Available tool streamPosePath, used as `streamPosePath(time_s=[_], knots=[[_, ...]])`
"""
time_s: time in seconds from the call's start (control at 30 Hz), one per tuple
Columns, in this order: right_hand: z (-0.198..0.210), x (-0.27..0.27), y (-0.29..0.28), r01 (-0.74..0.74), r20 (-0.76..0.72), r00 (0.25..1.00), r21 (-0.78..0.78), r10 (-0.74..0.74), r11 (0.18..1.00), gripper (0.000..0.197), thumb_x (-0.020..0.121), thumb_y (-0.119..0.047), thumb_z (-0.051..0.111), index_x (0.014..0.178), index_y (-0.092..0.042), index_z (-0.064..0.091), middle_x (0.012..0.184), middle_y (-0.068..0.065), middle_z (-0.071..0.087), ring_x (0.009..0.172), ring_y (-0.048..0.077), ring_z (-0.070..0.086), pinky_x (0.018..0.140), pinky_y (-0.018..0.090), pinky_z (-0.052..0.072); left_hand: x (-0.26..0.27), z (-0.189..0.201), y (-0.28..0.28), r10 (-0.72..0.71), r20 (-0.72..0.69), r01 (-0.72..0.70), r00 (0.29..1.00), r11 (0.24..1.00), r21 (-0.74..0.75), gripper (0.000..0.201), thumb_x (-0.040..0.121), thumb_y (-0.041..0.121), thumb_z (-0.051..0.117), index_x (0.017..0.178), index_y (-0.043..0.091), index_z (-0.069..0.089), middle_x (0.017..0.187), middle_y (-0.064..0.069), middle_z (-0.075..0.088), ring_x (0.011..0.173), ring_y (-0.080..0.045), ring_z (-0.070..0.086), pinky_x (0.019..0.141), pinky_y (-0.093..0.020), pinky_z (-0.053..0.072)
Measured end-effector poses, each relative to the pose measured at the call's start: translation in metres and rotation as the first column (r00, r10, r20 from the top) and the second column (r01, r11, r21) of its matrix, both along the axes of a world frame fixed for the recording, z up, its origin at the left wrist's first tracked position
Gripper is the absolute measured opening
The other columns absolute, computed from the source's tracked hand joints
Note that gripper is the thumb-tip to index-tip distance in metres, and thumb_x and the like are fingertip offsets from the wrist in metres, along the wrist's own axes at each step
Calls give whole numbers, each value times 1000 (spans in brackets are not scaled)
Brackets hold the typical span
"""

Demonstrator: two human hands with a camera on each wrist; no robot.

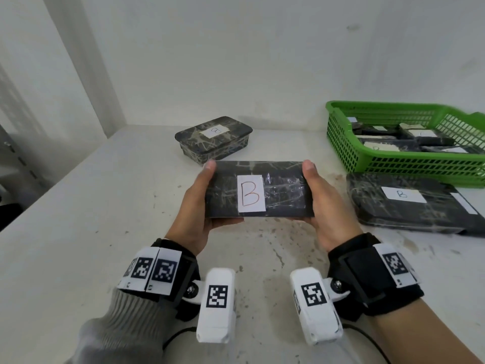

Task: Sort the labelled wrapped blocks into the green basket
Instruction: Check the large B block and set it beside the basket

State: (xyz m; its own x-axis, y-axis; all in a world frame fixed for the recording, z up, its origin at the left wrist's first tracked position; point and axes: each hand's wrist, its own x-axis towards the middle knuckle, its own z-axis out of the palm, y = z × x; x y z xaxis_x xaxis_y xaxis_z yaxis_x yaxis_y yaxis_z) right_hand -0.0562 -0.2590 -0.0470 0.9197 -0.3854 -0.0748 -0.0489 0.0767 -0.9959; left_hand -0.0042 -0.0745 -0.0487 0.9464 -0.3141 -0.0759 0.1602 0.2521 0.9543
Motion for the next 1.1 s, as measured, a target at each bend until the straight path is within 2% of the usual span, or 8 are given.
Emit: streamPosePath(time_s=[0.23,0.3,0.47,0.6,0.7,0.8,0.93,1.1], knots=[[5,-6,1,-69,-30,997,-5,69,998,51,93,-65,38,96,-28,72,97,-6,77,95,12,72,98,41,50,-2,-2,-3,86,-8,-86,996,996,28,40,96,45,51,118,15,65,106,-7,75,91,-24,73,58,-37,59],[8,-9,2,-83,-23,996,1,83,997,56,83,-72,41,100,-28,72,101,-6,77,98,12,71,92,36,52,-3,-3,-3,67,-26,-66,997,998,18,40,96,46,51,120,16,64,107,-6,75,96,-25,72,61,-38,60],[3,-3,1,46,4,999,25,-46,999,44,90,-50,59,116,-14,64,105,2,75,95,16,73,91,42,56,-7,0,-3,-13,-20,12,1000,1000,-14,45,76,54,58,110,26,67,101,0,76,92,-19,73,68,-39,61],[0,-2,0,61,6,998,6,-61,998,43,92,-50,58,115,-15,65,105,1,75,98,16,72,95,43,54,-6,-4,-5,29,-20,-29,999,1000,-4,38,86,30,66,121,18,61,107,-6,75,93,-21,72,68,-39,62],[0,-2,0,51,-25,998,5,-51,999,56,86,-62,57,118,-16,63,106,1,75,98,17,71,96,45,53,-5,-6,-4,42,-9,-42,999,999,12,32,90,26,63,121,18,61,105,-4,75,92,-19,73,69,-40,62],[-1,-2,0,40,-52,998,-19,-41,999,82,63,-81,63,119,-21,63,110,0,73,102,17,70,97,44,52,-4,-5,-4,16,2,-16,1000,1000,-7,35,88,30,64,120,18,61,104,-3,76,90,-18,73,66,-38,61],[-2,-2,0,95,-34,995,7,-95,995,50,80,-51,71,115,-15,63,109,4,73,97,17,71,87,37,57,-4,-5,-5,-22,-8,22,1000,1000,5,59,68,46,67,119,18,64,103,-3,76,89,-17,73,64,-35,60],[-7,0,-2,90,-50,995,-16,-90,996,55,75,-58,71,112,-17,65,106,2,73,98,17,70,87,37,56,-1,-10,-6,48,-5,-47,999,998,35,35,87,26,66,118,12,63,95,-2,77,82,-15,74,58,-33,59]])
